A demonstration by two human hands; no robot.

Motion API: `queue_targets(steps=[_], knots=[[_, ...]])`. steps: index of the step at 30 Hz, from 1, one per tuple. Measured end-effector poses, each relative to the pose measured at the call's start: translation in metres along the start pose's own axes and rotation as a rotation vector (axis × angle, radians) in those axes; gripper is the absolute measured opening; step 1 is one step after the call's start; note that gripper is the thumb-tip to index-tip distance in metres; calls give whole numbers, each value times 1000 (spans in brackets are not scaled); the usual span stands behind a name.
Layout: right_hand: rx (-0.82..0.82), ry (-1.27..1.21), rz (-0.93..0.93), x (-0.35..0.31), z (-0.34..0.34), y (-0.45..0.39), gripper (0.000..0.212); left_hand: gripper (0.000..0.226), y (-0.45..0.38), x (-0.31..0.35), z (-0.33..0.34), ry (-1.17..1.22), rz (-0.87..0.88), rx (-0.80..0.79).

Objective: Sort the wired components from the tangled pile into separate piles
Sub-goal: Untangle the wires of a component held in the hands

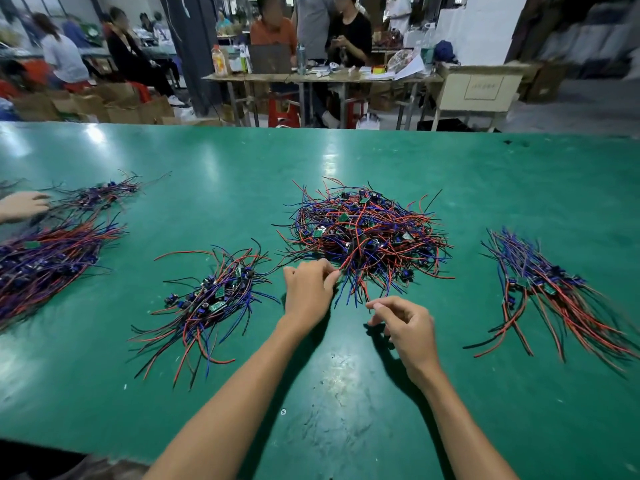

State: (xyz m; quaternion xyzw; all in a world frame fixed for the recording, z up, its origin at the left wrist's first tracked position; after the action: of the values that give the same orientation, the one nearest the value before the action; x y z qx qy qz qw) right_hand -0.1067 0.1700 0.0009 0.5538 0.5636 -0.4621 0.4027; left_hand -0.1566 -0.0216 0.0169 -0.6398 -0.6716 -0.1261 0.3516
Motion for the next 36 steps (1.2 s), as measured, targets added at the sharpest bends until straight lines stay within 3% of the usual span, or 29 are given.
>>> queue_targets(steps=[5,12,16,20,24,30,34,36], knots=[[-1,163,4,7,5,-6,16,16,45,16,5,401,-84,77],[-18,165,-20,10,5,-3,30,13,61,27,-2,553,-98,95],[-27,24,0,6,4,-3,36,12,84,33,0,551,-61,-127],[-55,20,3,11,4,-1,8,17,94,31,0,560,-107,-337],[-99,-57,-13,5,2,5,13,22,86,27,-7,734,-279,-170],[-177,-17,-89,-3,3,11,10,18,83,34,-6,854,-257,-216],[-110,-17,-55,-4,2,12,47,26,88,22,-9,992,-447,-211],[-93,-58,-18,-2,3,12,48,28,91,16,-15,1057,-480,-240]])
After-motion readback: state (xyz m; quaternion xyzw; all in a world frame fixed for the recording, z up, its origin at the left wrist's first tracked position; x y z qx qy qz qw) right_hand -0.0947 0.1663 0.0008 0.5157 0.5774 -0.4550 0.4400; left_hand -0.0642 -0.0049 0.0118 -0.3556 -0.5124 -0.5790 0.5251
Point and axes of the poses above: each hand's wrist, its own y-axis away from the middle knuckle, its own z-axis out of the palm, x = y × z, the point moved 4 cm from there along -y, towards the middle knuckle, and after that the axes turned 7 degrees about y, right-handed, at the moved point
